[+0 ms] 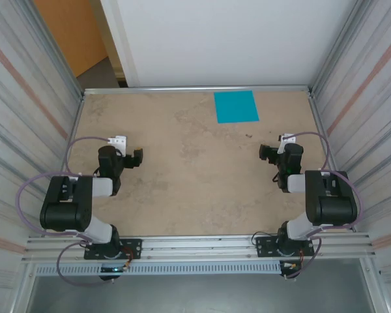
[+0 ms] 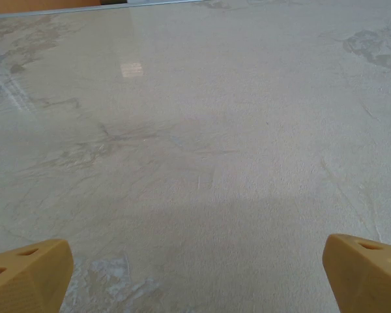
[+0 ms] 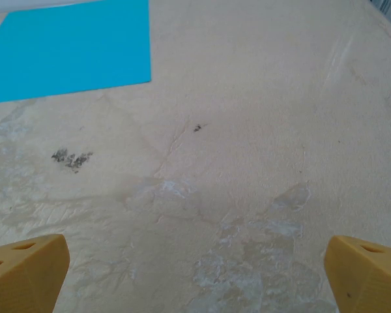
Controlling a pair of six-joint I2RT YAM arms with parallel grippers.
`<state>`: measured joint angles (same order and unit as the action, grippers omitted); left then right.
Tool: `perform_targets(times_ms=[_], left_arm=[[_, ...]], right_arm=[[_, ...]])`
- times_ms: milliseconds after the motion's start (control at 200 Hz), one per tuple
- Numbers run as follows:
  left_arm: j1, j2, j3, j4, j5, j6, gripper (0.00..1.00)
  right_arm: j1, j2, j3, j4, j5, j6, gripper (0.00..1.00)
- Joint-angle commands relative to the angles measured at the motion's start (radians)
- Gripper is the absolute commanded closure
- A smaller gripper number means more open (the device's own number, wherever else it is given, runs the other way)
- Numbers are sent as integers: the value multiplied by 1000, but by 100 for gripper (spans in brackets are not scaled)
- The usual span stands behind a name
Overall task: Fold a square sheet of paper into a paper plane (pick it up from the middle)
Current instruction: Move the square sheet of paper to the center of the table.
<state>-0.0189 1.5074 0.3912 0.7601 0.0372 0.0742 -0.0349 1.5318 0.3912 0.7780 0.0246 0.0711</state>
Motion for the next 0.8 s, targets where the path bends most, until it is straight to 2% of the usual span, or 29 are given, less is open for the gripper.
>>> perform_targets(times_ms=[0, 792], left_arm=[[4, 8, 23, 25, 11, 0, 1], [10, 5, 23, 25, 24, -4, 1]], right_arm=[[-7, 8, 22, 13, -10, 20, 1], [-9, 7, 22, 12, -13, 20, 1]])
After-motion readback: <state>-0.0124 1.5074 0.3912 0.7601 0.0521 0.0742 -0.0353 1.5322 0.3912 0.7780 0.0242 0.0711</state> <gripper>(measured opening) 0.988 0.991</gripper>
